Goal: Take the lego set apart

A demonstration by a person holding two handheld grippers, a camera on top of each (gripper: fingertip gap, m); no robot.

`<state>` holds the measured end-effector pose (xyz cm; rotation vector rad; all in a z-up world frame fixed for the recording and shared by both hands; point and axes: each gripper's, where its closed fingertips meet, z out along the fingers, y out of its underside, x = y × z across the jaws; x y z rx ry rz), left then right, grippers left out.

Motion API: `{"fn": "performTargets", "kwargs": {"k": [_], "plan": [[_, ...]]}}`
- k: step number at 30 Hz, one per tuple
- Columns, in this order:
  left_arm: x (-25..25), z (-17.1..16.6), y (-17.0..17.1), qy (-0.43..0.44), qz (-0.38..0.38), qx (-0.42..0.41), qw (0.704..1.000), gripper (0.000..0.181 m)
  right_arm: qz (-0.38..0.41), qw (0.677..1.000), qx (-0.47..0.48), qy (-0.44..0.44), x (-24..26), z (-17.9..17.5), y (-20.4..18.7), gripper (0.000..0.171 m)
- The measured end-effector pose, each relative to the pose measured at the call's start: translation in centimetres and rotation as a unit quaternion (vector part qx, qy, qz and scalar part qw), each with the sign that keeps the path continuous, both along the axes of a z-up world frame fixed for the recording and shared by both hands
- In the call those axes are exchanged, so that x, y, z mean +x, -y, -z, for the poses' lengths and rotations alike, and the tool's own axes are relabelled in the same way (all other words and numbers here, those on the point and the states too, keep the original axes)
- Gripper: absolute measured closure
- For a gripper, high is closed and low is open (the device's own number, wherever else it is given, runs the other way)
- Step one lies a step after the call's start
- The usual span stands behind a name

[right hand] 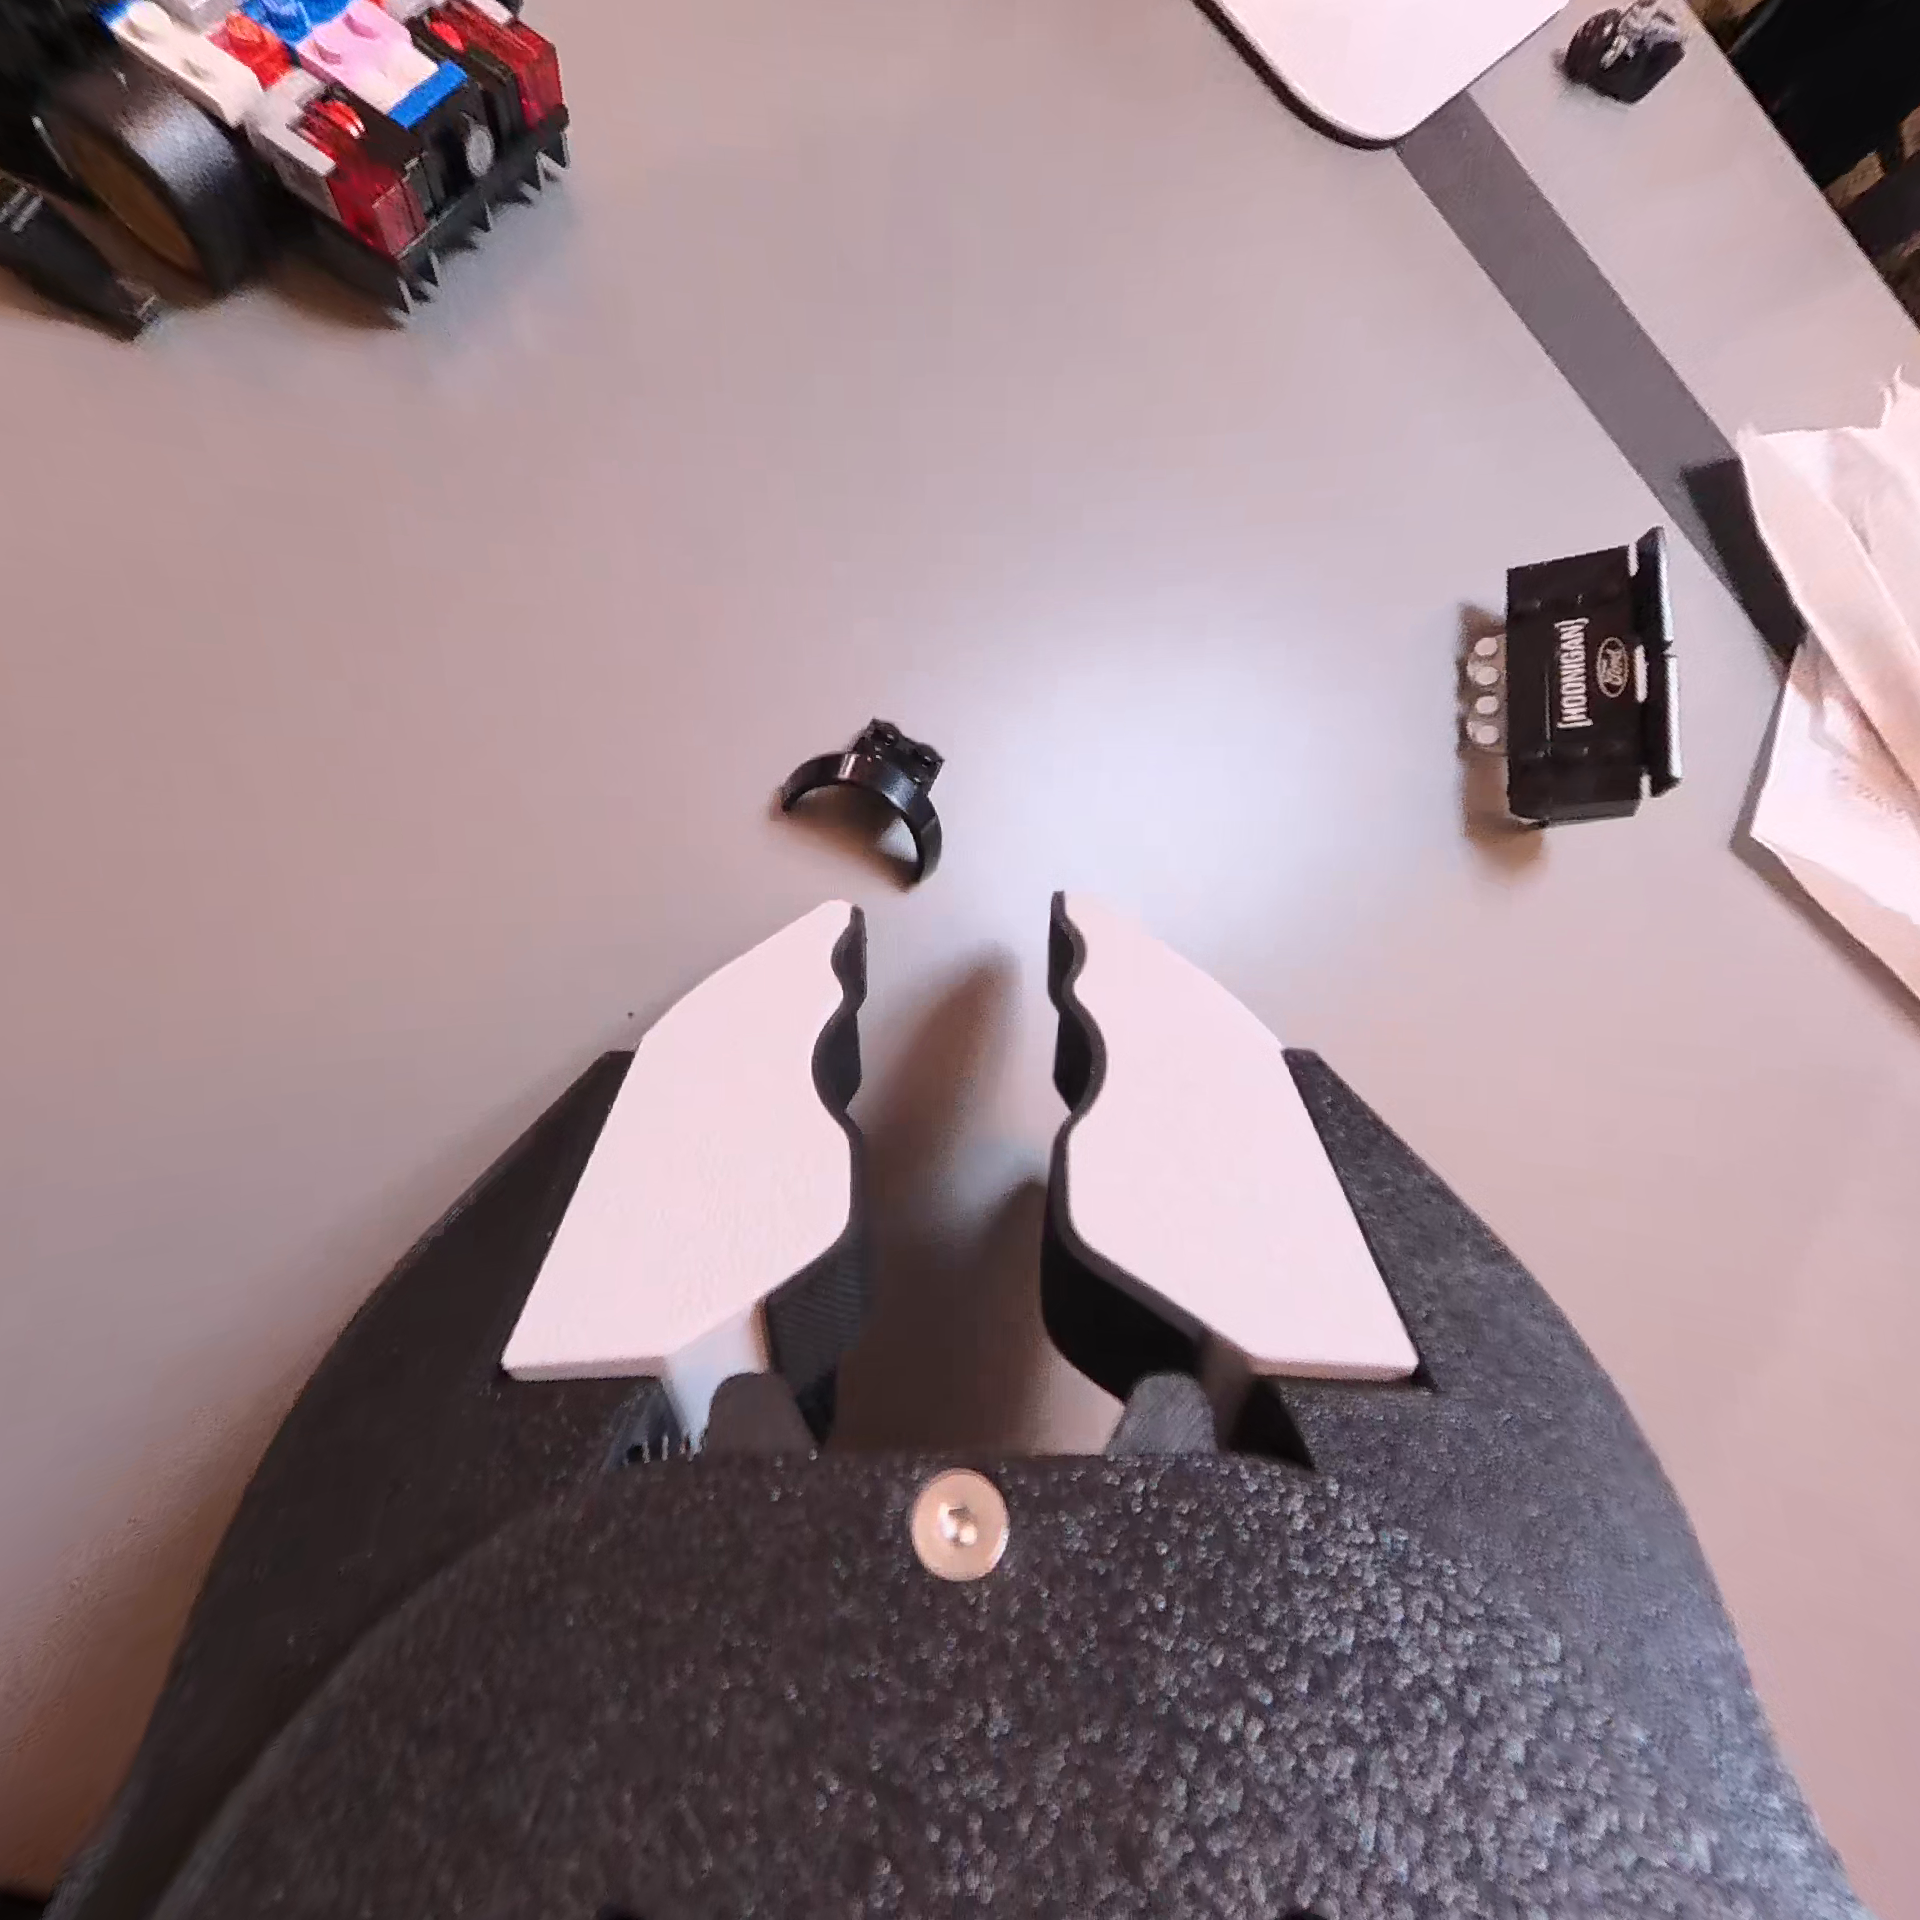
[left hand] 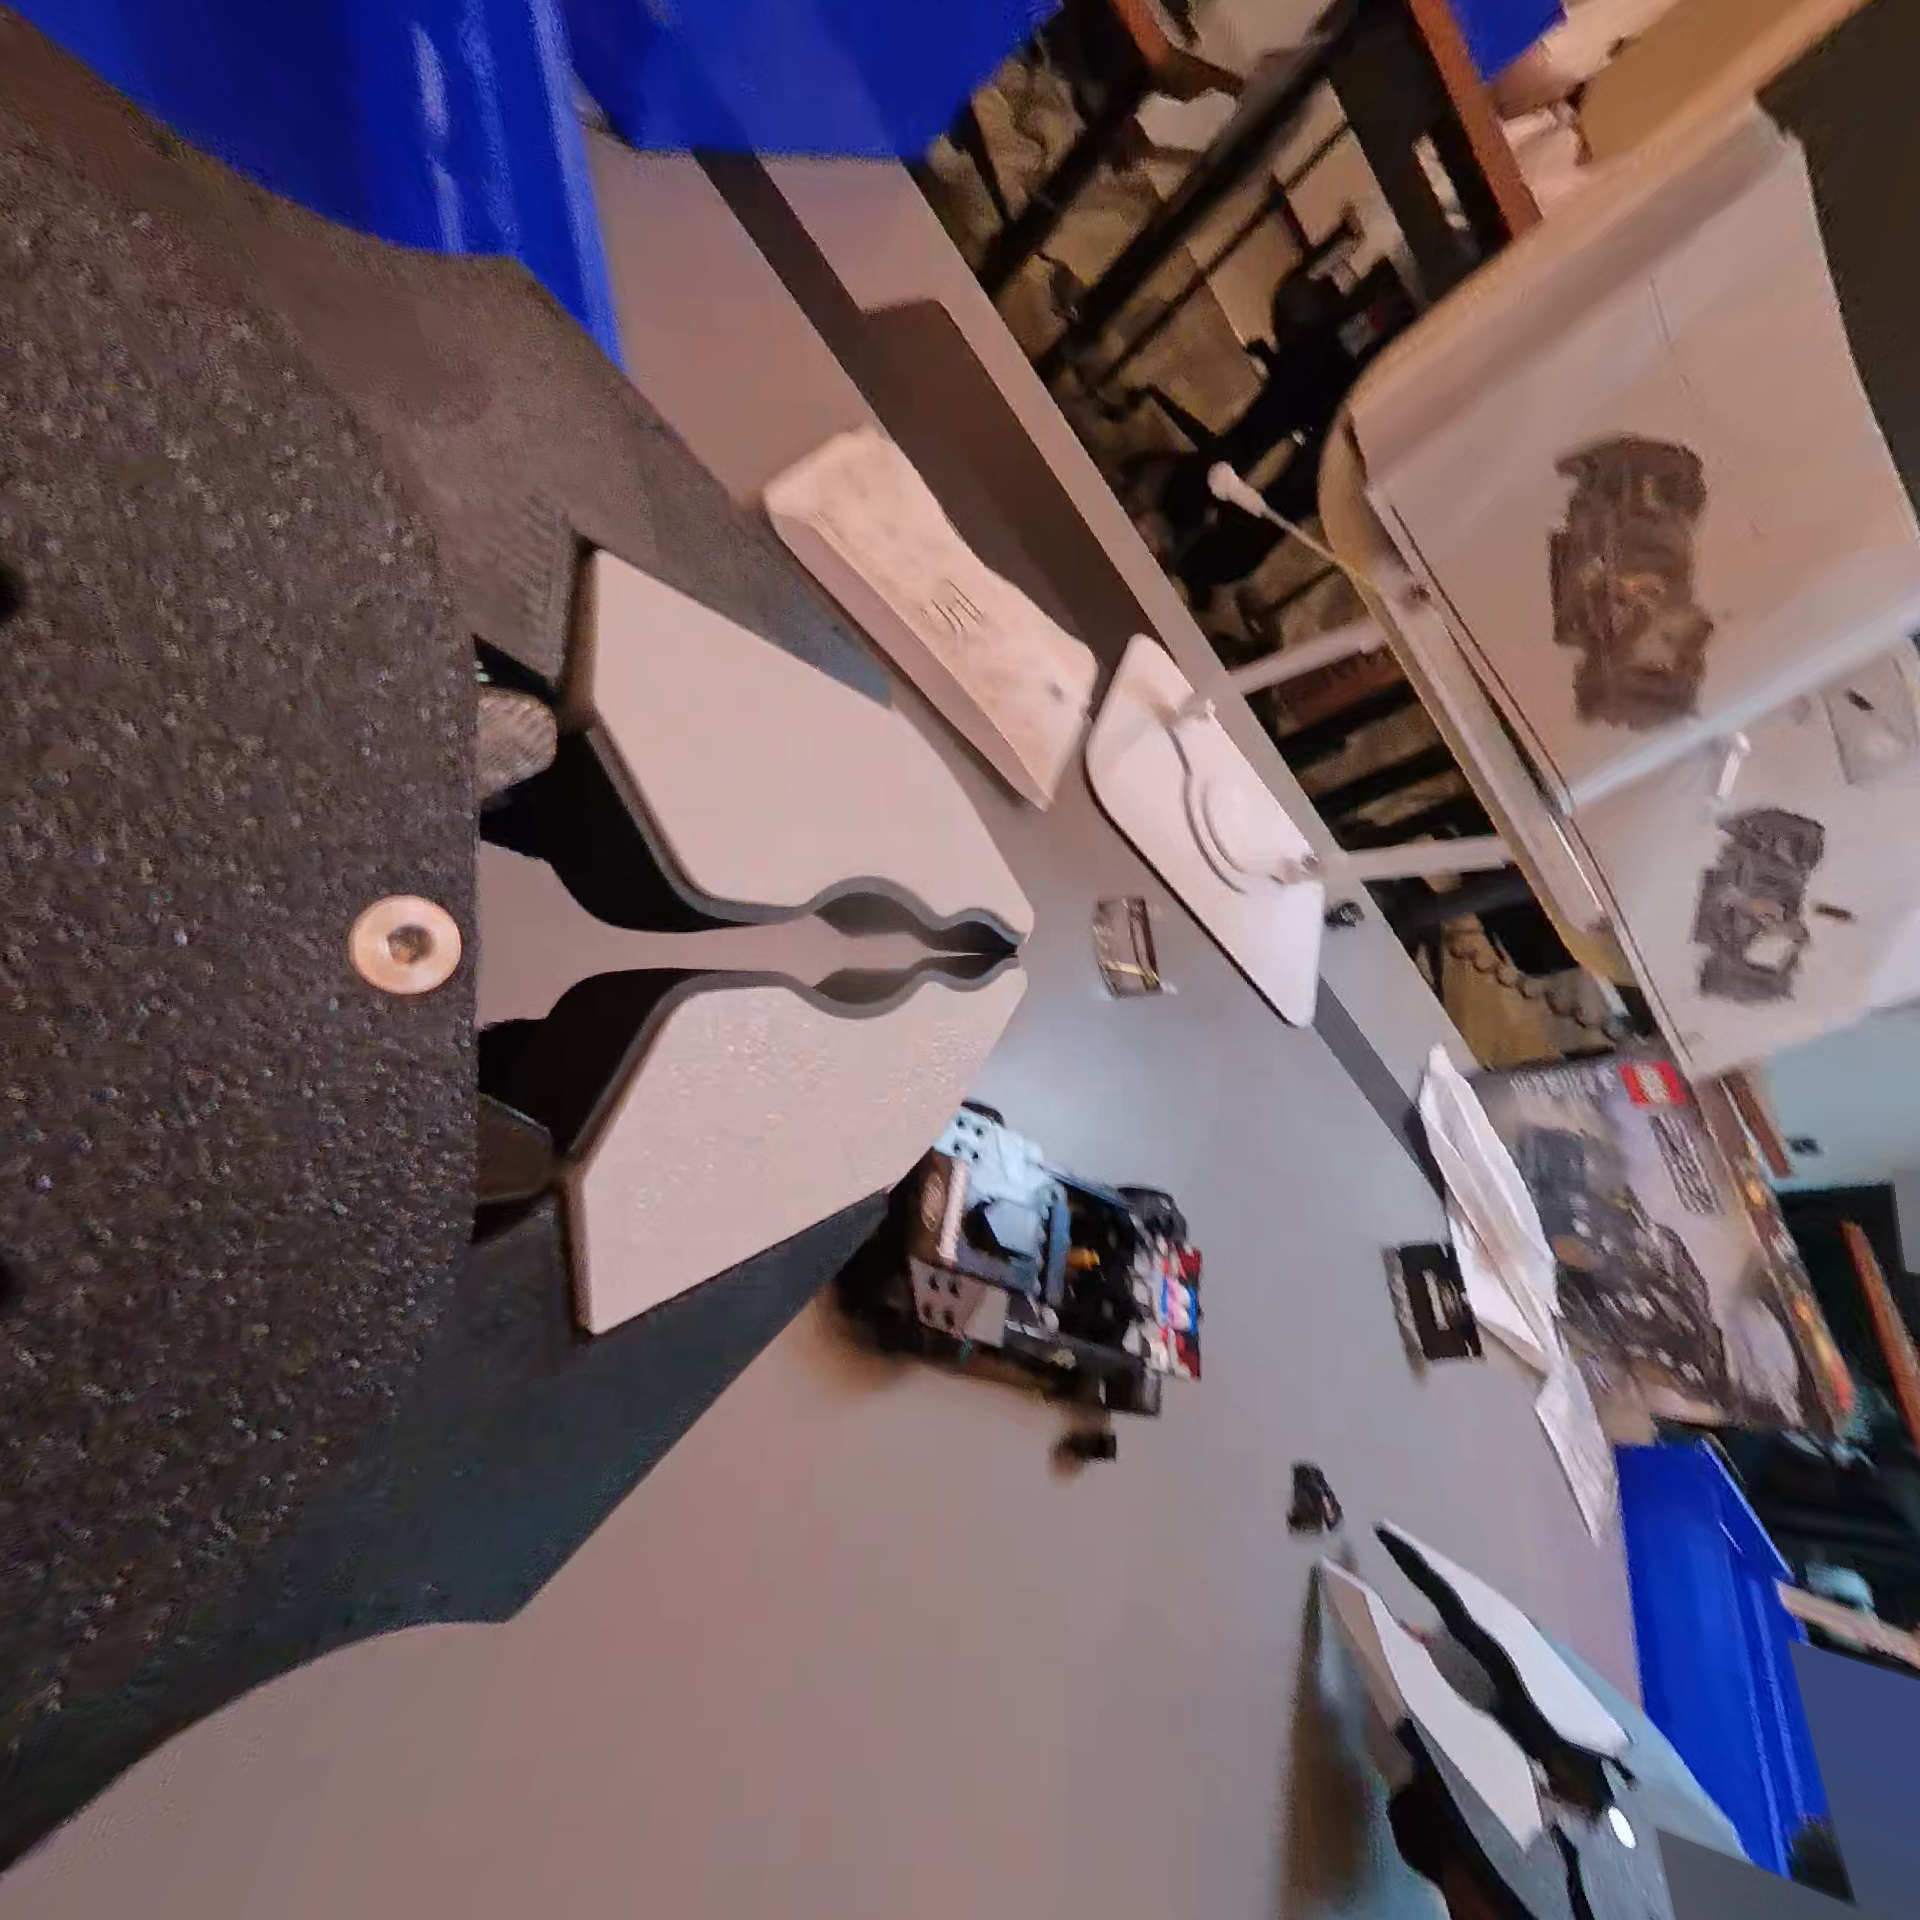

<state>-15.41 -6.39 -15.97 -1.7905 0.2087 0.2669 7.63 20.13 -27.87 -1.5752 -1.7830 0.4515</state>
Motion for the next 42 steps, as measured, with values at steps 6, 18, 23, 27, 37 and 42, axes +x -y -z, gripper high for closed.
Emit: {"fn": "performTargets", "kwargs": {"k": [6,18,23,27,37,42], "plan": [[4.3,2.8,-1.7,0.006,0.073,-0.006,0.997,0.181,-0.014,1.0,-0.002,-0.017,-1.6,0.2,0.2,0.149],[13.7,3.7,-3.7,-0.091,0.194,-0.009,0.977,0.154,-0.252,0.933,-0.186,-0.178,-6.8,-7.2,19.8,0.168],[16.6,3.7,-2.9,-0.181,0.236,0.0,0.955,0.176,-0.297,0.895,-0.282,-0.178,-6.7,-7.8,24.0,0.167],[14.4,2.5,-2.2,-0.208,0.195,0.0,0.959,0.176,-0.281,0.901,-0.273,-0.187,-6.6,-7.7,22.5,0.154],[-12.0,4.3,10.5,-0.03,-0.256,-0.255,0.932,0.176,-0.215,0.971,-0.073,-0.079,-7.7,-1.4,14.6,0.152],[-12.4,6.3,12.1,0.082,-0.236,-0.271,0.929,0.175,-0.274,0.96,-0.026,-0.045,-8.7,-0.4,15.0,0.152]]}}
